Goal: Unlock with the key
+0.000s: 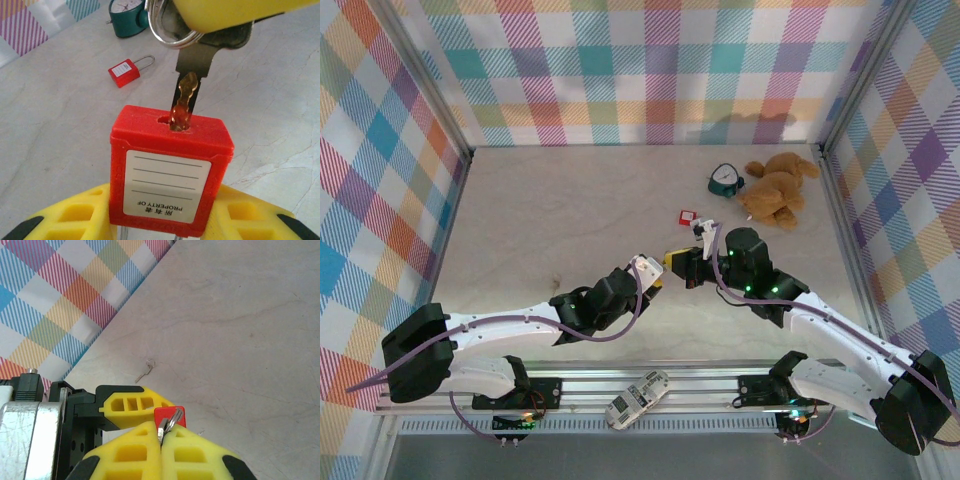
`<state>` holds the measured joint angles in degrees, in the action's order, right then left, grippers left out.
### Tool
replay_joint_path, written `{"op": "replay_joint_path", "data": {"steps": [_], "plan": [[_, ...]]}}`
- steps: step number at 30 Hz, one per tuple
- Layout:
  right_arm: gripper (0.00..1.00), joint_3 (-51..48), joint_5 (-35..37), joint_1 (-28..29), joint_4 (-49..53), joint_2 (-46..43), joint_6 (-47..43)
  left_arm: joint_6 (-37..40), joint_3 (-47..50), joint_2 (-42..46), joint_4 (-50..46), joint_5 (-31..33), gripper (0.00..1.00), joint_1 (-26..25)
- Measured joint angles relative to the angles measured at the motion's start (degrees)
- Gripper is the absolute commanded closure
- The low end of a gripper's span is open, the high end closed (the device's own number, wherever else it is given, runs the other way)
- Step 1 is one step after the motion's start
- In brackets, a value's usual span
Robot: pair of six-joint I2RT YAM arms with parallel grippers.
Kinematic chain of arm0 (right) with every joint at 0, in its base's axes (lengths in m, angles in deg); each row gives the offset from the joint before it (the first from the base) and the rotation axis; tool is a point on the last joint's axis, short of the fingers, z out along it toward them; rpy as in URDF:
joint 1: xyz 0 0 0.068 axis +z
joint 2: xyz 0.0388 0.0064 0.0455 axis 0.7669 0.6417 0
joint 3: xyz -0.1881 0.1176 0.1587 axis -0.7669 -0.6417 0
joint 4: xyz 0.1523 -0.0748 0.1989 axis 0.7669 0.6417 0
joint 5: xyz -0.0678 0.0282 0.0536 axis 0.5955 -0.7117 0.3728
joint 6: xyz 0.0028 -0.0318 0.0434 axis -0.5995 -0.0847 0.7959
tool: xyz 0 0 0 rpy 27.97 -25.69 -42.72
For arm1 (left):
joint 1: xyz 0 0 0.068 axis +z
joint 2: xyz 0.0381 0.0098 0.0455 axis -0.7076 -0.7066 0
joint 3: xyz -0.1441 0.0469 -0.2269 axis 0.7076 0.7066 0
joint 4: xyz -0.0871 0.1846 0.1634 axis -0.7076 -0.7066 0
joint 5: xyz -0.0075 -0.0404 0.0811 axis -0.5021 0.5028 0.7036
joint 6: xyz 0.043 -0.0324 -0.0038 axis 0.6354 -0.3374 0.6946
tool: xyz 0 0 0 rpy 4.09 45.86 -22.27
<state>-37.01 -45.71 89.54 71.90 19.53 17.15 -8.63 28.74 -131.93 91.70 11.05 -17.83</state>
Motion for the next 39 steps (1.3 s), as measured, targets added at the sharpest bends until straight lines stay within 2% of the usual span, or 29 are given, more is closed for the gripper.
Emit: {"op": "replay_joint_path", "data": {"steps": [12,39], "plan": [[0.95,-0.8,-0.7,0.0,-3.4,0.9,2.0,-0.3,0.2,0.9,0.2,1.6,0.79,0.0],[0.94,0.1,-1.5,0.7,-10.0,9.0,1.2,0.2,1.3,1.7,-1.0,6.3,0.81,0.4]]}}
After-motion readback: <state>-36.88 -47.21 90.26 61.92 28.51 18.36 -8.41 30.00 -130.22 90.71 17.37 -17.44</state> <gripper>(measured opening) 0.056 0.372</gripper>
